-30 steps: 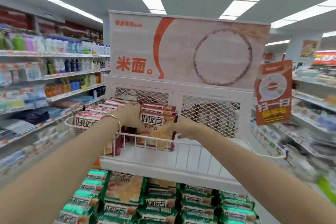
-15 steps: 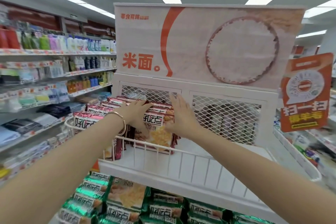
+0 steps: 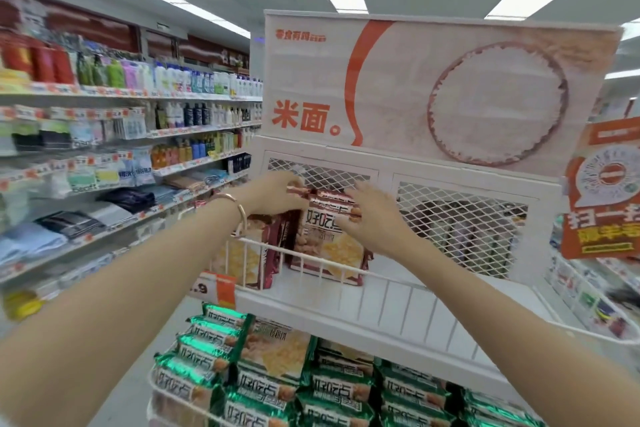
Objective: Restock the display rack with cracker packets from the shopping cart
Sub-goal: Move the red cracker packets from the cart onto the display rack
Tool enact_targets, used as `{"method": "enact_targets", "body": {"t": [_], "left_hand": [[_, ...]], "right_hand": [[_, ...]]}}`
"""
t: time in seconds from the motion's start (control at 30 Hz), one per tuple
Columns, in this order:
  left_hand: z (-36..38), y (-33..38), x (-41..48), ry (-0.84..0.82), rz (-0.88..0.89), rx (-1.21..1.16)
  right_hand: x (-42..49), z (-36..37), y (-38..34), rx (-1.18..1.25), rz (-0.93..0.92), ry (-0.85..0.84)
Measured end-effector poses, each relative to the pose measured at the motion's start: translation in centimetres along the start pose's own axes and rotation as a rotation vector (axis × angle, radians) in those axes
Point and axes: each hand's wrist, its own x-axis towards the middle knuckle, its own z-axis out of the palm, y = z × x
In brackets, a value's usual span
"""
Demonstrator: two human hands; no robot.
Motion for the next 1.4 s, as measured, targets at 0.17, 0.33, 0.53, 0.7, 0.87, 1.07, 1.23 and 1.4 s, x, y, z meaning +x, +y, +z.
{"method": "enact_targets", "body": {"t": [0.17,0.33,0.53,0.7,0.87,1.07,1.23,1.4], "left_hand": [[-4.2,-5.1,-5.1,0.145,-0.103,0.021],[-7.5,-14.0,-14.4,0.148,-0.282,0.069],[-7.8,-27.2,-29.0,-0.001,-0.597,0.144],[-4.6,-36.7,-42.4,-0.105,-0.822,0.101],[-0.9,-40.9,-53.1,-0.161,-1.032,-0.023],[5.1,-44.5,-61.0,-0.142,-1.208,-0.255],[10.0,-46.8,-63.8,-0.019,-1.389,-0.437],[13.0,-49.6,-63.0,0.272,-1.585,-0.651]], "right_hand": [[0.6,-0.7,-8.1,0.061,-0.168,0.125],[1.5,2.2,-19.6,0.099,-0.361,0.119],[-0.3,11.6,-34.8,0.149,-0.524,-0.151],[-4.8,22.0,-47.2,0.164,-0.660,-0.415],[-10.7,29.4,-56.1,0.163,-0.786,-0.667],[-16.0,37.2,-60.0,0.356,-0.717,-1.016],[-16.7,44.1,-59.1,0.392,-0.555,-1.270],[-14.6,50.3,-59.1,0.406,-0.442,-1.397]]}}
